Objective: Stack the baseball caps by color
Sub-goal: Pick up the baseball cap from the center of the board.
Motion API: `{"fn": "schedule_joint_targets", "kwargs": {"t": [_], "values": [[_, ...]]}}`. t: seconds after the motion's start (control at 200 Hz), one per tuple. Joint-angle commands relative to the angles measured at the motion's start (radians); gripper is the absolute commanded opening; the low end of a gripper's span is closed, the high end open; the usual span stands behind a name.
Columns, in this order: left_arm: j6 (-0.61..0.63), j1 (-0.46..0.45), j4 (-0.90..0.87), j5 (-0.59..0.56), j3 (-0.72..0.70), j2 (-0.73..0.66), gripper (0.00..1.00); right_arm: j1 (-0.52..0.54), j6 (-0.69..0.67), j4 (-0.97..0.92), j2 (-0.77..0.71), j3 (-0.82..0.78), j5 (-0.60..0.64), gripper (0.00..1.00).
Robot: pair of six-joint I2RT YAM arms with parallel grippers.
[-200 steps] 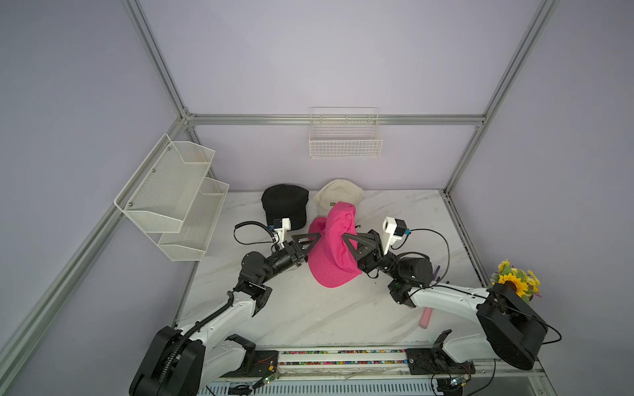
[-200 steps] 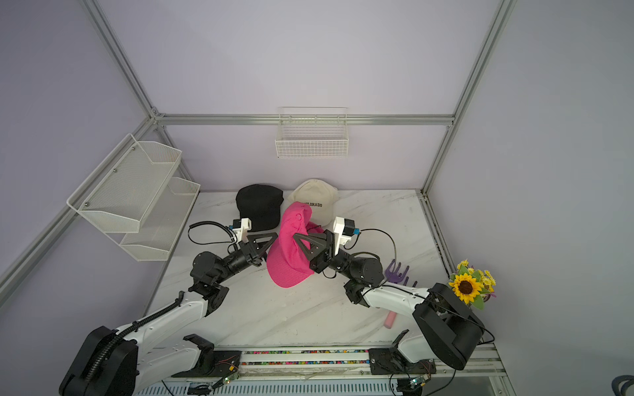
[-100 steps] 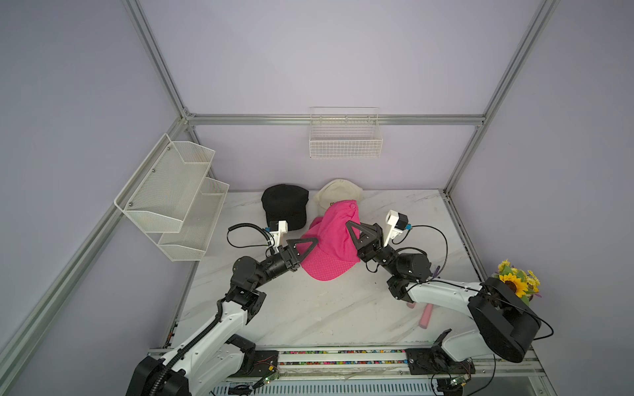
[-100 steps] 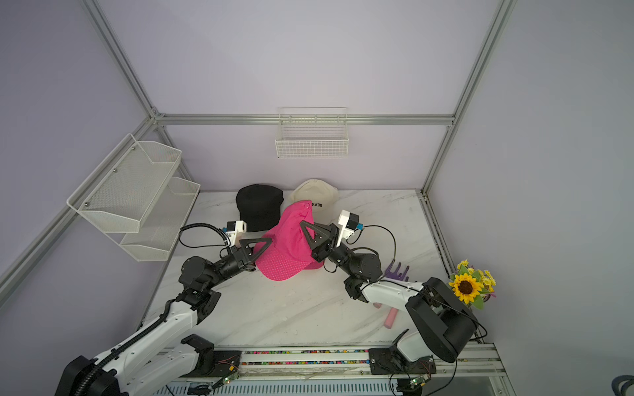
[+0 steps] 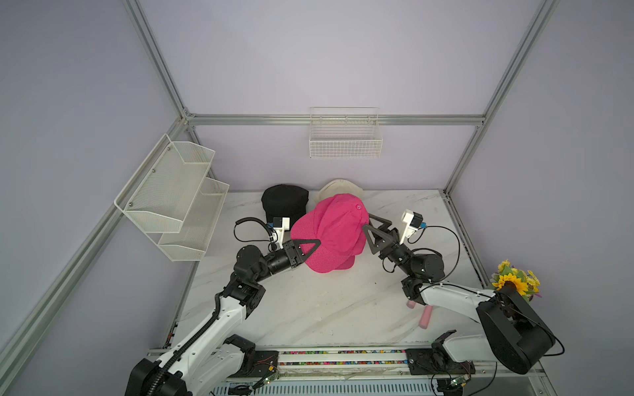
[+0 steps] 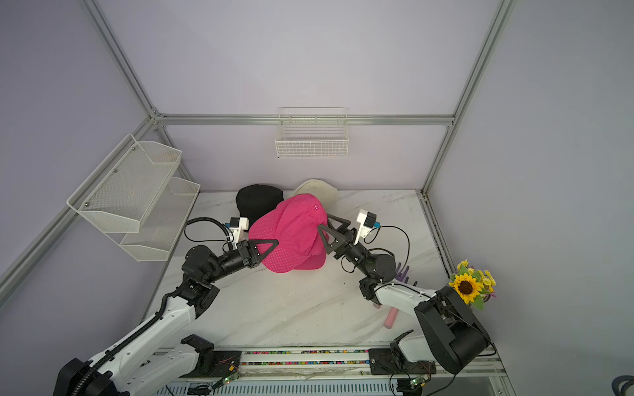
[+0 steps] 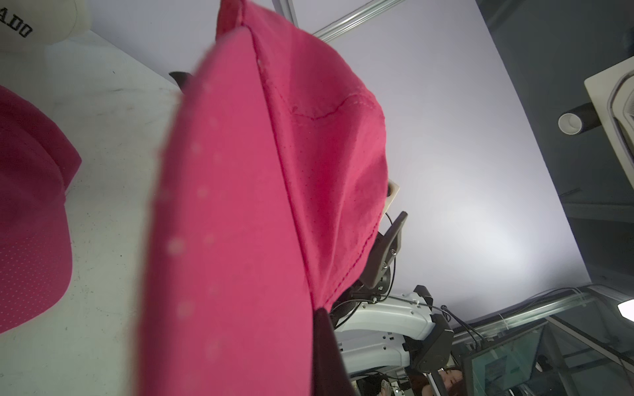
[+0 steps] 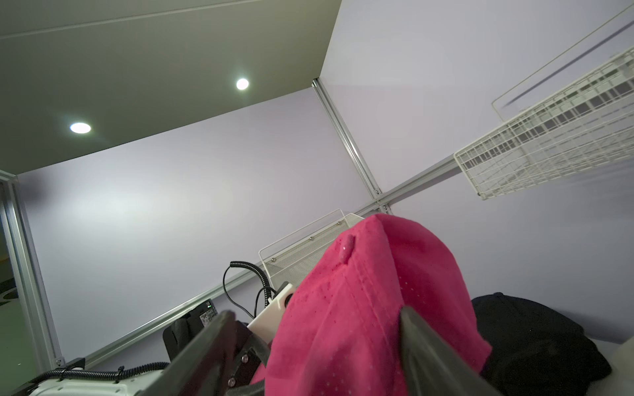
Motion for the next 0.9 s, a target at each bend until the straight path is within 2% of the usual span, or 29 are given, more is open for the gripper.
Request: {"fn": "schedule_joint_targets", "kwargs": {"t": [0.0,0.1,0.205,0.27,0.461,0.736,0.806,0.896], "values": [[0.314,0.008,-0.322,0.02,0.147,0.011,0.0,-0.033,0.002,-0.207,-0.099,-0.008,-0.158,0.97],[0.393,0.008,-0.379,0.079,0.218,0.059,0.0,-0.033,-0.107,-0.462,-0.204,0.023,-0.191,0.97],[0.393,0.007,-0.343,0.17,0.259,0.113,0.0,-0.034,-0.137,-0.638,-0.276,0.037,-0.158,0.97],[0.383,0.006,-0.315,0.202,0.27,0.133,0.0,-0.037,-0.101,-0.681,-0.295,0.031,-0.12,0.97],[0.387,0.0,-0.281,0.273,0.296,0.152,0.0,-0.05,-0.029,-0.735,-0.266,0.042,-0.129,0.97],[0.435,-0.01,-0.322,0.287,0.287,0.144,0.0,-0.098,0.014,-0.882,-0.346,0.023,0.132,0.97],[0.429,-0.016,-0.305,0.294,0.287,0.147,0.0,-0.102,-0.02,-0.856,-0.348,0.014,0.084,0.97],[0.414,-0.03,-0.264,0.316,0.289,0.156,0.0,-0.102,-0.029,-0.753,-0.306,0.007,-0.092,0.97]]}}
